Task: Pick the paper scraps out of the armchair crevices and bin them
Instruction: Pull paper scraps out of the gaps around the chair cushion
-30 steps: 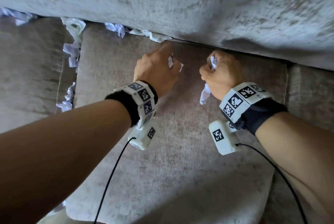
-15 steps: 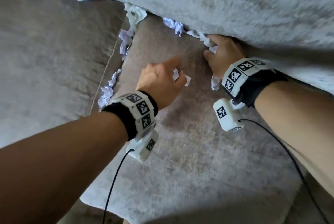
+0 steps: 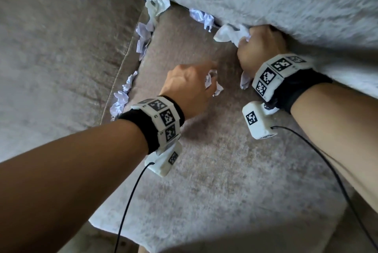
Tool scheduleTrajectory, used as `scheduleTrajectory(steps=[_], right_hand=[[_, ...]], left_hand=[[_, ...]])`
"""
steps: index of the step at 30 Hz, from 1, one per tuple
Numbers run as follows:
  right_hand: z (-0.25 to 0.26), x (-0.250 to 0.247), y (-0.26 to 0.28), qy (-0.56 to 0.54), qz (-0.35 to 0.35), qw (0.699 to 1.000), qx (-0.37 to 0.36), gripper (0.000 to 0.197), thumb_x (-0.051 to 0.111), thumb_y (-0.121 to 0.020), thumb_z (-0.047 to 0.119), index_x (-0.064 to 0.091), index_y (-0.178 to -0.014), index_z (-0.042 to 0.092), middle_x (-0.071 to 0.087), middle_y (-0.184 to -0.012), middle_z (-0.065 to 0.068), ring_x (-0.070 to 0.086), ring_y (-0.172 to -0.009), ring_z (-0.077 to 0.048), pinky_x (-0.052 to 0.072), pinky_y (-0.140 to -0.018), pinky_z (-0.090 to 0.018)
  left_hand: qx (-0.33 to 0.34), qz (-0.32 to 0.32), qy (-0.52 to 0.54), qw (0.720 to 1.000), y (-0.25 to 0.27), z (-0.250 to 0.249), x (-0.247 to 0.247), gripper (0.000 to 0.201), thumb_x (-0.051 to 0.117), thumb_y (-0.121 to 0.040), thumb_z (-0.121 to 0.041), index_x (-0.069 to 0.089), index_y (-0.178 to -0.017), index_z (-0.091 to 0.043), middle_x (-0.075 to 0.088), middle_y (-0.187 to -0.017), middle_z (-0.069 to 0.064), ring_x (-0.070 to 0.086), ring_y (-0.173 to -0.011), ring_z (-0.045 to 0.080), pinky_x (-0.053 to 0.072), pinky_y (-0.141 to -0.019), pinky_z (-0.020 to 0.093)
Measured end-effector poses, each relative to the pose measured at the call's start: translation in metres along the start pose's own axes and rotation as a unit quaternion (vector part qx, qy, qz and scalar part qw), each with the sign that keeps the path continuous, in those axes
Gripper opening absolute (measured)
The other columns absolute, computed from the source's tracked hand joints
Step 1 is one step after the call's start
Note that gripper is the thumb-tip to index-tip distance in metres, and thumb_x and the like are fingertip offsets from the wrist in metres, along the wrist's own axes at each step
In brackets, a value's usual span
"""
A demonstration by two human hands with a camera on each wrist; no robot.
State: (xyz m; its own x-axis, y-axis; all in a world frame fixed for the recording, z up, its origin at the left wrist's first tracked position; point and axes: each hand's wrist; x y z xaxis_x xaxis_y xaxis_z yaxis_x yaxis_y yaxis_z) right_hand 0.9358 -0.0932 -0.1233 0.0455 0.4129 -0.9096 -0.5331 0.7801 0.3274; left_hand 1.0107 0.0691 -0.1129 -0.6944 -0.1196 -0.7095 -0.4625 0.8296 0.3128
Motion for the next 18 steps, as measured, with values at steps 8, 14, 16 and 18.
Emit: scheduleTrajectory(steps=[8, 14, 16, 18], right_hand=[[-0.025, -0.02, 0.029, -0.041, 0.009, 0.999, 0.02, 0.037, 0.052, -0.088, 0.038, 0.052, -0.068, 0.007, 0.065, -0.082, -0.02, 0.062, -0.083, -0.036, 0.036, -0.065, -0.03], [-0.042, -0.03, 0.043, -0.073, 0.036, 0.996, 0.045, 0.032, 0.054, -0.089, 0.037, 0.06, -0.075, 0.009, 0.056, -0.071, -0.005, 0.057, -0.073, -0.025, 0.032, -0.062, -0.025], [-0.045, -0.031, 0.046, -0.076, 0.03, 0.996, 0.042, 0.032, 0.055, -0.089, 0.038, 0.058, -0.072, 0.01, 0.056, -0.07, -0.005, 0.054, -0.072, -0.023, 0.031, -0.061, -0.025], [-0.048, -0.031, 0.047, -0.077, 0.031, 0.995, 0.047, 0.034, 0.055, -0.087, 0.037, 0.052, -0.065, 0.012, 0.053, -0.066, -0.004, 0.052, -0.07, -0.023, 0.03, -0.058, -0.026]], left_hand=[[0.078, 0.02, -0.02, 0.997, -0.011, 0.002, 0.005, 0.017, 0.06, -0.092, -0.03, 0.065, -0.094, -0.013, 0.058, -0.093, -0.001, 0.055, -0.073, 0.019, 0.049, -0.065, 0.036], [0.103, 0.039, -0.015, 0.994, -0.014, -0.008, 0.005, 0.019, 0.056, -0.095, -0.027, 0.061, -0.09, -0.009, 0.061, -0.09, -0.001, 0.059, -0.075, 0.023, 0.052, -0.068, 0.042], [0.088, 0.033, -0.028, 0.995, -0.017, -0.012, 0.003, 0.019, 0.054, -0.097, -0.028, 0.059, -0.092, -0.01, 0.064, -0.083, 0.003, 0.06, -0.071, 0.027, 0.051, -0.065, 0.041], [0.061, 0.025, -0.046, 0.997, -0.022, -0.015, -0.001, 0.018, 0.052, -0.098, -0.03, 0.057, -0.096, -0.013, 0.067, -0.081, 0.005, 0.061, -0.069, 0.029, 0.05, -0.063, 0.037]])
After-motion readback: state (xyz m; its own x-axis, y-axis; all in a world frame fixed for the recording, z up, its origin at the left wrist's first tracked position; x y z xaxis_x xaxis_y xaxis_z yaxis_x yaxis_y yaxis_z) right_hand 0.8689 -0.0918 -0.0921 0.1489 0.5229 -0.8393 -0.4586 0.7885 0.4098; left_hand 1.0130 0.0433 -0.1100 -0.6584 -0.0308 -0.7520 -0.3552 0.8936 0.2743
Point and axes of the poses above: each hand's wrist, its own y-axis away from the middle knuckle, its own x-axis out of the palm, z = x × y
